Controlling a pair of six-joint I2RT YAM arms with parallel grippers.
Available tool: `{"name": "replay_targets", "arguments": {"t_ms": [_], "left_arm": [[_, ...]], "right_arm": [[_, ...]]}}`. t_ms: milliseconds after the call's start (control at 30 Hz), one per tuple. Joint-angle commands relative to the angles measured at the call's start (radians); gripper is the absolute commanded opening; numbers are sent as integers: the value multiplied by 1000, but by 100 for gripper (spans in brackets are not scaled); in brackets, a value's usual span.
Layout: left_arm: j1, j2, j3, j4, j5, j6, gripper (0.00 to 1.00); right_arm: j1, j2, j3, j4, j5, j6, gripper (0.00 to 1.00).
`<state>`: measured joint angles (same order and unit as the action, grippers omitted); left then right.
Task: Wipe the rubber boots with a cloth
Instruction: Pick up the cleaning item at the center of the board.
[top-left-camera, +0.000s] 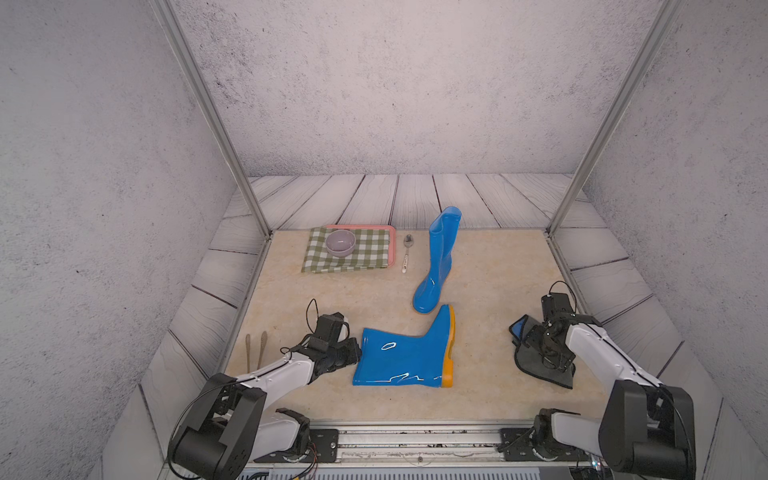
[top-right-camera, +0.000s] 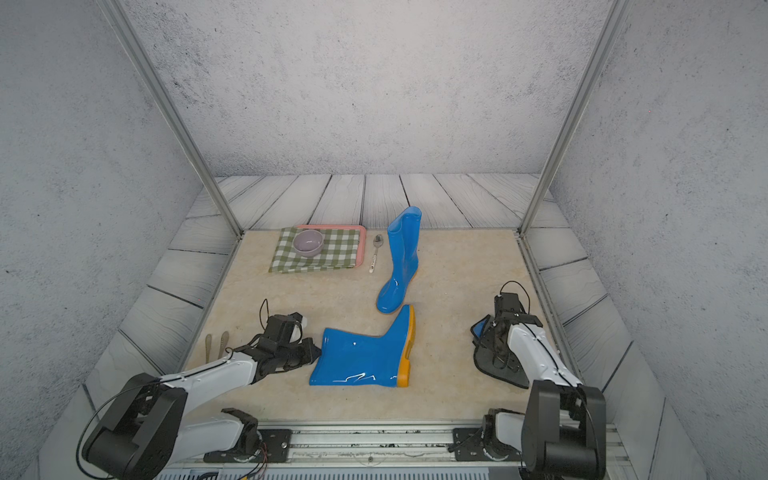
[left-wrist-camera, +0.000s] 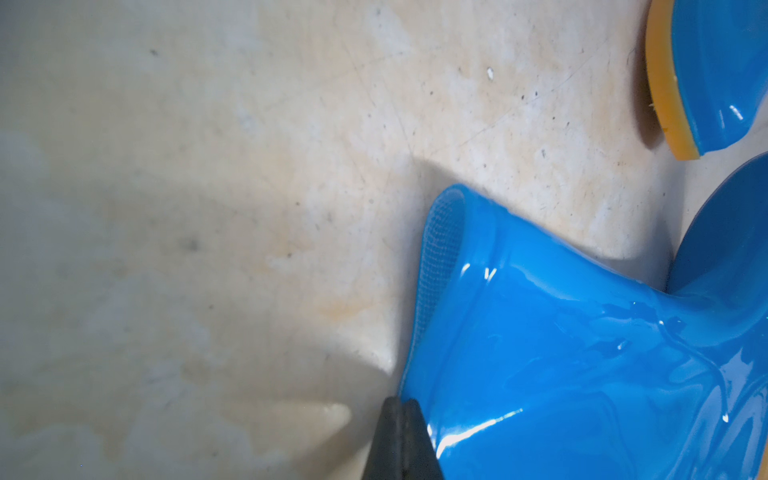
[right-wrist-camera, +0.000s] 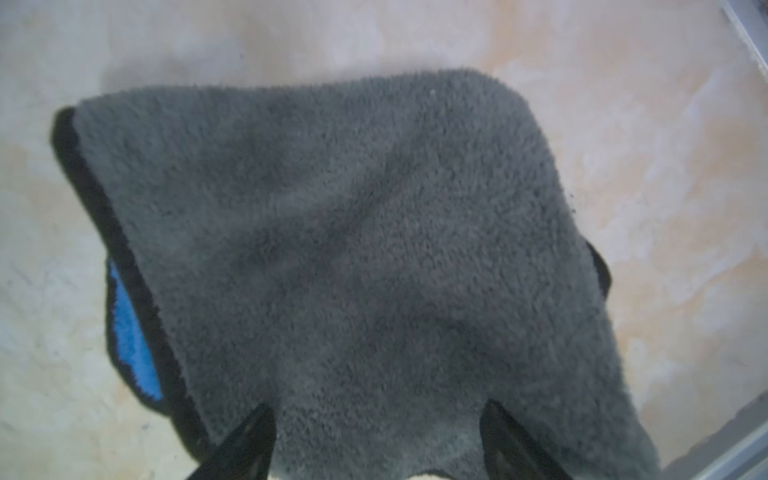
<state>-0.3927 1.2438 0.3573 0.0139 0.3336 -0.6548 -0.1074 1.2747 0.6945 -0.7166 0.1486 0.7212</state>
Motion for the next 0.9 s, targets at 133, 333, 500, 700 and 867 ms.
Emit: {"name": "replay_targets", "arguments": {"t_ms": [133,333,500,700,867], "left_arm": [[-3,-32,-37,17,53,5,0],[-3,-52,-51,22,56,0,0],[-3,-56,-54,31,58,-4,0],[-3,-50,-52,32,62,1,0],[-3,-47,-52,37,67,3,0]], "right_arm": [[-3,105,20,128,-75,-42,74],[-3,188,-14,198,-132,-78,57],[-3,276,3,212,-193,-109,17],[19,124,32,154,-218,-162,0],[169,-124,151,45,-201,-201,0]]}}
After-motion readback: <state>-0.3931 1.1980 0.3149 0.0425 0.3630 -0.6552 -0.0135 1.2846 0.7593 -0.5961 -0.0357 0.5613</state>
